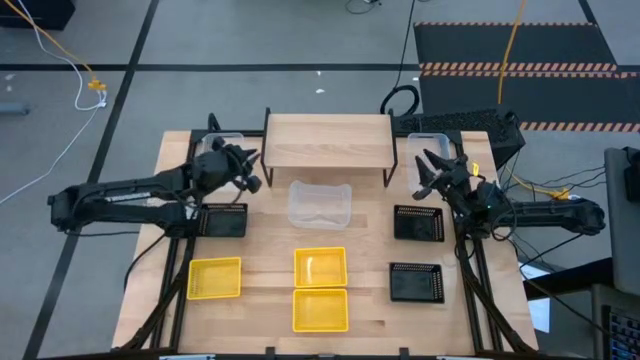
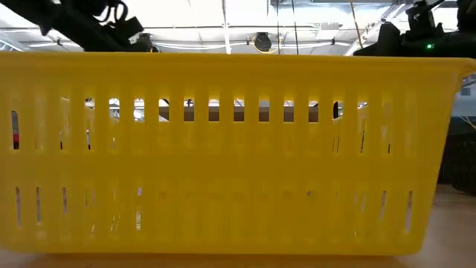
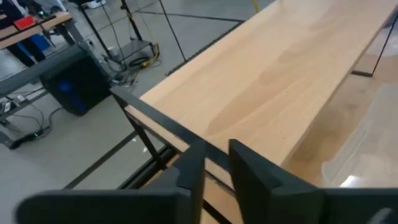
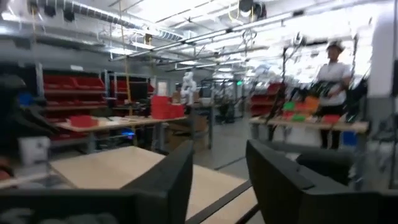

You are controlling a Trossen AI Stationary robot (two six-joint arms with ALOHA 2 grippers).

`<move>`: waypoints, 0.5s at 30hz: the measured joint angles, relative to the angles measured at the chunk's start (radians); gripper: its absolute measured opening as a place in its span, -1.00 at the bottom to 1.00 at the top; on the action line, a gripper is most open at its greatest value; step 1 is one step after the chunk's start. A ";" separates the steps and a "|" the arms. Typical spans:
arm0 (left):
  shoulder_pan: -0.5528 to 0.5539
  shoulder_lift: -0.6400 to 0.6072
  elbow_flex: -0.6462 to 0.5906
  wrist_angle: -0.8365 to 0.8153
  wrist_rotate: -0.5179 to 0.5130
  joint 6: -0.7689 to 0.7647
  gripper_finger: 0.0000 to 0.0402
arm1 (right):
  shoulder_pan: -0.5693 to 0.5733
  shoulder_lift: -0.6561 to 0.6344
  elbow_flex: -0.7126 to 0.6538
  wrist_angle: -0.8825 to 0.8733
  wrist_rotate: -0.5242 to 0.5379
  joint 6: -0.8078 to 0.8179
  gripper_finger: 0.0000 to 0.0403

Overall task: Stack baskets on shelf by color
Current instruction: Put the left transparent bin on the shelf

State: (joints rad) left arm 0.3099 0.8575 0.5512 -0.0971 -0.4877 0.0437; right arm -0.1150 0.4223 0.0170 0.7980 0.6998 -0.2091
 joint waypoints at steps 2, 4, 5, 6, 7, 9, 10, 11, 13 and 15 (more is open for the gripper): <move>-0.001 0.022 0.024 -0.032 0.002 -0.001 -0.44 | 0.000 0.016 0.000 -0.024 -0.051 0.083 -0.19; -0.008 0.027 0.064 -0.094 0.016 -0.017 -0.30 | 0.000 0.029 0.000 -0.045 -0.163 0.167 -0.16; -0.014 0.028 0.089 -0.133 0.033 -0.027 -0.25 | 0.000 0.038 0.000 -0.048 -0.228 0.199 -0.15; -0.020 0.028 0.112 -0.173 0.056 -0.035 -0.19 | 0.000 0.049 0.000 -0.053 -0.290 0.221 -0.15; -0.029 0.028 0.135 -0.209 0.088 -0.040 -0.14 | 0.000 0.060 0.000 -0.064 -0.351 0.239 -0.15; -0.054 0.028 0.178 -0.246 0.172 -0.043 -0.08 | 0.000 0.080 0.000 -0.091 -0.436 0.268 -0.16; -0.069 0.027 0.192 -0.246 0.207 -0.033 -0.06 | 0.001 0.092 0.000 -0.100 -0.461 0.281 -0.17; -0.084 0.027 0.199 -0.242 0.228 -0.019 -0.05 | 0.001 0.103 0.000 -0.106 -0.470 0.290 -0.18; -0.107 0.028 0.205 -0.242 0.231 0.010 -0.04 | 0.001 0.126 0.000 -0.107 -0.467 0.296 -0.19; -0.111 0.029 0.205 -0.245 0.203 0.027 -0.04 | -0.001 0.147 0.000 -0.093 -0.459 0.280 -0.19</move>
State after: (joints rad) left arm 0.1986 0.8864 0.7567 -0.3420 -0.2844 0.0707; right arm -0.1156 0.5696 0.0170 0.7055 0.2405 0.0714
